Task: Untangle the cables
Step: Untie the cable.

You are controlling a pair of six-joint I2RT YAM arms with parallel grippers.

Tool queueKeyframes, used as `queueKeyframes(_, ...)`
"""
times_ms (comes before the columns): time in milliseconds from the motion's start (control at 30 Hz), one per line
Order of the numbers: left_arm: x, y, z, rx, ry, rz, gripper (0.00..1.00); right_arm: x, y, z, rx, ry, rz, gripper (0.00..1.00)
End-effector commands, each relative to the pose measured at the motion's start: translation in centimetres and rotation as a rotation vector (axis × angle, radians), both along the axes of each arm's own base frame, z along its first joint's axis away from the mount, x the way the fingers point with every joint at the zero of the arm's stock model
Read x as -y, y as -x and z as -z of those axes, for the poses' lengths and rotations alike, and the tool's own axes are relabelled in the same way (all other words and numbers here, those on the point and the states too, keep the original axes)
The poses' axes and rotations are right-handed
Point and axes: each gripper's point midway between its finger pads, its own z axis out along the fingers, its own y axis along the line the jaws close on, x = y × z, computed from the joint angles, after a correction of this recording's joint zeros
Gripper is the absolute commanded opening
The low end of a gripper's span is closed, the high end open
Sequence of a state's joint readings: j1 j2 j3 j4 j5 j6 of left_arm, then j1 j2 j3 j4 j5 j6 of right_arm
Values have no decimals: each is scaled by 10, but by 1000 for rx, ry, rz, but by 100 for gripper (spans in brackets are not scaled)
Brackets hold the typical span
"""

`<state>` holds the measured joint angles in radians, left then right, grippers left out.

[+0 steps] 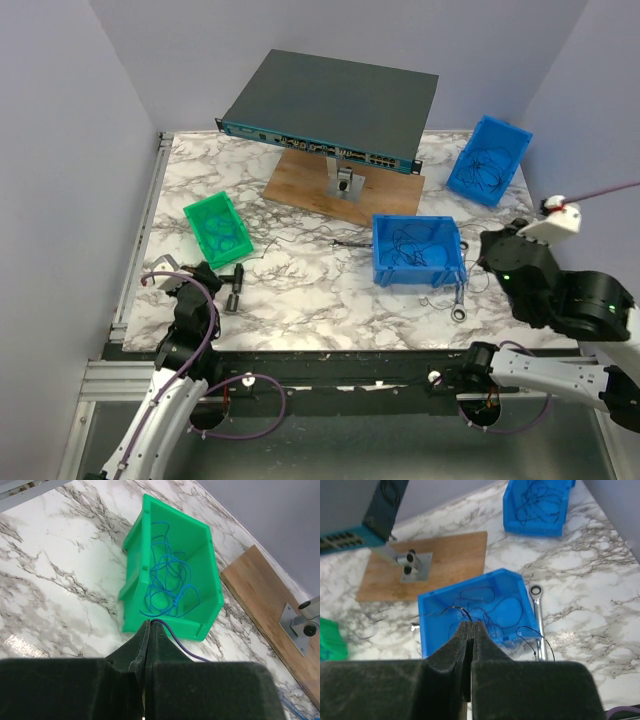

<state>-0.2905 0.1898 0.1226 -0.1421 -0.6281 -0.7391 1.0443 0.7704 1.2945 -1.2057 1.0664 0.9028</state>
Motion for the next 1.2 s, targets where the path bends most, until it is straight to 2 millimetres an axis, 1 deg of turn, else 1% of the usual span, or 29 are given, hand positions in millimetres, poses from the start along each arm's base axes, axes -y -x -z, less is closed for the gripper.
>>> queueKeyframes(0, -6, 2, -7, 17, 8, -36, 0, 73, 19, -53, 178, -98, 178, 1)
queueKeyframes(67, 0, -1, -9, 31, 2, -1, 0, 82, 24, -68, 212, -106, 155, 1)
queueKeyframes(133, 3, -3, -10, 34, -1, 16, 0, 82, 25, -74, 218, -101, 132, 1)
queueKeyframes(167, 4, -4, -9, 29, -6, 23, 0, 79, 24, -75, 214, -92, 114, 1)
queueKeyframes(200, 8, -6, -10, 29, -14, 45, 0, 71, 23, -73, 200, -75, 79, 1)
queueKeyframes(267, 22, -11, -15, 50, -47, 139, 0, 48, 17, -68, 172, -47, -3, 1)
queueKeyframes(333, 40, -16, -25, 88, -69, 240, 0, 25, 10, -59, 138, -10, -65, 1)
queueKeyframes(367, 45, -18, -26, 90, -79, 270, 0, 19, 7, -55, 125, 8, -71, 1)
queueKeyframes(400, 45, -18, -26, 81, -84, 272, 0, 17, 4, -52, 115, 23, -54, 1)
queueKeyframes(433, 42, -19, -22, 62, -85, 255, 0, 20, 3, -52, 113, 29, -27, 1)
queueKeyframes(500, 40, -19, -20, 39, -86, 245, 0, 22, 2, -58, 125, 23, -10, 1)
queueKeyframes(567, 55, -20, -26, 63, -109, 337, 0, 13, 2, -66, 151, 0, -72, 1)
queueKeyframes(600, 67, -20, -30, 91, -118, 408, 0, 7, 3, -69, 164, -17, -112, 1)
queueKeyframes(667, 91, -17, -39, 136, -145, 549, 0, -3, 3, -71, 173, -27, -170, 1)
queueKeyframes(733, 112, -13, -41, 148, -169, 680, 2, -17, 3, -69, 161, -15, -236, 1)
queueKeyframes(767, 121, -11, -43, 150, -180, 735, 9, -25, 3, -66, 149, -7, -271, 1)
queueKeyframes(800, 127, -11, -43, 146, -186, 770, 19, -31, 2, -65, 139, 1, -292, 1)
queueKeyframes(833, 133, -11, -43, 139, -190, 798, 27, -38, 2, -63, 126, 8, -316, 1)
queueKeyframes(900, 142, -12, -44, 121, -208, 835, 48, -47, 1, -61, 104, 19, -341, 1)
queueKeyframes(1000, 158, -10, -53, 125, -253, 862, 67, -57, -1, -63, 94, 19, -373, 1)
queueKeyframes(1067, 171, -7, -60, 138, -278, 901, 84, -63, -1, -67, 100, 11, -392, 1)
queueKeyframes(1100, 179, -6, -61, 139, -291, 933, 89, -65, -1, -68, 103, 8, -401, 1)
queueKeyframes(1167, 202, 0, -66, 152, -301, 1034, 93, -69, -1, -71, 106, 3, -417, 1)
